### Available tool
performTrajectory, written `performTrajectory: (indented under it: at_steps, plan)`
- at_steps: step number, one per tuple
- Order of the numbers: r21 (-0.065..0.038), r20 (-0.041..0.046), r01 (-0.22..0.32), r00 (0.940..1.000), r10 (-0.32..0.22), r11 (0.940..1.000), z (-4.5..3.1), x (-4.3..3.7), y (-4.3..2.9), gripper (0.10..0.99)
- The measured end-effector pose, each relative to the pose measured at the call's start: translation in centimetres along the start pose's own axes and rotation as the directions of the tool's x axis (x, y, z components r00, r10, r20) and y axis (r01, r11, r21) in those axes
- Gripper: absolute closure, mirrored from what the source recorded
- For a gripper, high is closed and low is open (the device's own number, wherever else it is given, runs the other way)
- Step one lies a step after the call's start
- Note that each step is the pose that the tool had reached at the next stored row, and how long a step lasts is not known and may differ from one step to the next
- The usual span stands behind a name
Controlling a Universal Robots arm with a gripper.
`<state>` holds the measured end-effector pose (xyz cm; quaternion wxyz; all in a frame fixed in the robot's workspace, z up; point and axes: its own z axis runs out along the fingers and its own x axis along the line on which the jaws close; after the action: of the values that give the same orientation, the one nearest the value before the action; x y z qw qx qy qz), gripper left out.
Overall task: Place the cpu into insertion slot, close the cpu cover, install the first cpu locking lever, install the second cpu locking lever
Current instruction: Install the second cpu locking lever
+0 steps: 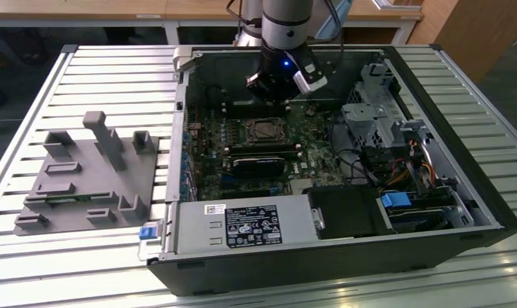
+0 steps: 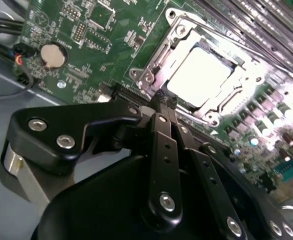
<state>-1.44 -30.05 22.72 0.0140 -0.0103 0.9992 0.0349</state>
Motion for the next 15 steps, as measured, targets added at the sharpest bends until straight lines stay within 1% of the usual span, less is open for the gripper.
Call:
performTrajectory:
  at_steps: [2,5,12,14,15]
  plan:
    - [0.0,0.0008,-0.011,0.9999,0.011,0.9999,-0.08,-0.01,-0.1,0.98]
    - [0.0,0.0014,-0.02,0.9998,0.02,0.9998,-0.1,0.01,-0.52,0.98]
    - [-0.002,0.0014,-0.022,0.9998,0.022,0.9998,-0.21,0.05,-2.48,0.98]
    - [-0.004,-0.0019,-0.022,0.9998,0.022,0.9997,-0.25,0.06,-2.88,0.98]
    - [-0.008,-0.004,-0.022,0.9997,0.022,0.9997,-0.26,0.06,-3.06,0.98]
